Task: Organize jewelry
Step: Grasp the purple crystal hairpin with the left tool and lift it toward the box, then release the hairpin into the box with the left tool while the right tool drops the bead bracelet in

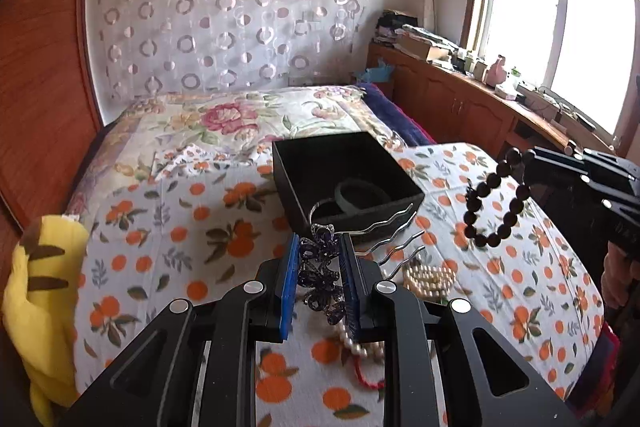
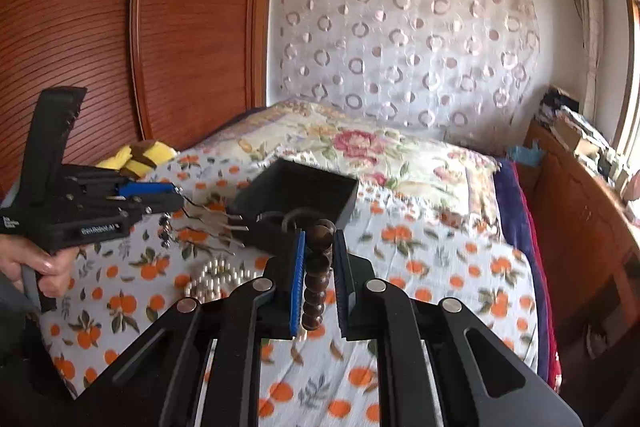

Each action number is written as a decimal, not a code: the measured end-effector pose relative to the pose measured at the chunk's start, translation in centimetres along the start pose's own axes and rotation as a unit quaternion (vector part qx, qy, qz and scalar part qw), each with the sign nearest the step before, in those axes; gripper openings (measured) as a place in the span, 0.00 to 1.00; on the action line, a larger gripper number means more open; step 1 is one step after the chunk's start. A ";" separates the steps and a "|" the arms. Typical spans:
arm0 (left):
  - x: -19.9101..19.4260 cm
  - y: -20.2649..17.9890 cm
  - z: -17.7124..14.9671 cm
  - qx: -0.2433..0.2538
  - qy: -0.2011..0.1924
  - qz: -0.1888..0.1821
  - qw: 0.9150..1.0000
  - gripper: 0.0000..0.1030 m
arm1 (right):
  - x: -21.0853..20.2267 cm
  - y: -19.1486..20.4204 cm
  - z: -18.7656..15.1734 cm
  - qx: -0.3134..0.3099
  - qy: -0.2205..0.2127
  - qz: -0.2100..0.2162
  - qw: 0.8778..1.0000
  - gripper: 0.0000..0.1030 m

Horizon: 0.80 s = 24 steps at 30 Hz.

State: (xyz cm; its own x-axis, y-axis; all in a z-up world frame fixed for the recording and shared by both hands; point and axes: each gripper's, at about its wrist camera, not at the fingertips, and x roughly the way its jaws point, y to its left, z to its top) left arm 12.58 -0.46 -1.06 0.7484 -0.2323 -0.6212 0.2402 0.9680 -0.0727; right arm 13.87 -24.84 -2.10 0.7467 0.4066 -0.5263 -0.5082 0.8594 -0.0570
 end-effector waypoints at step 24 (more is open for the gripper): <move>9.6 -0.3 4.9 0.008 0.048 -0.012 0.999 0.18 | 7.2 -2.8 7.9 -0.024 -0.021 0.039 0.999 0.15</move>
State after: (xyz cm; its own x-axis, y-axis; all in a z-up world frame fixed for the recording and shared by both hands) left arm 22.71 -3.43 -3.15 0.6803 -0.2443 -0.6910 0.2678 0.9605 -0.0760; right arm 24.07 -21.81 0.99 0.7207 0.4851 -0.4952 -0.5846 0.8092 -0.0580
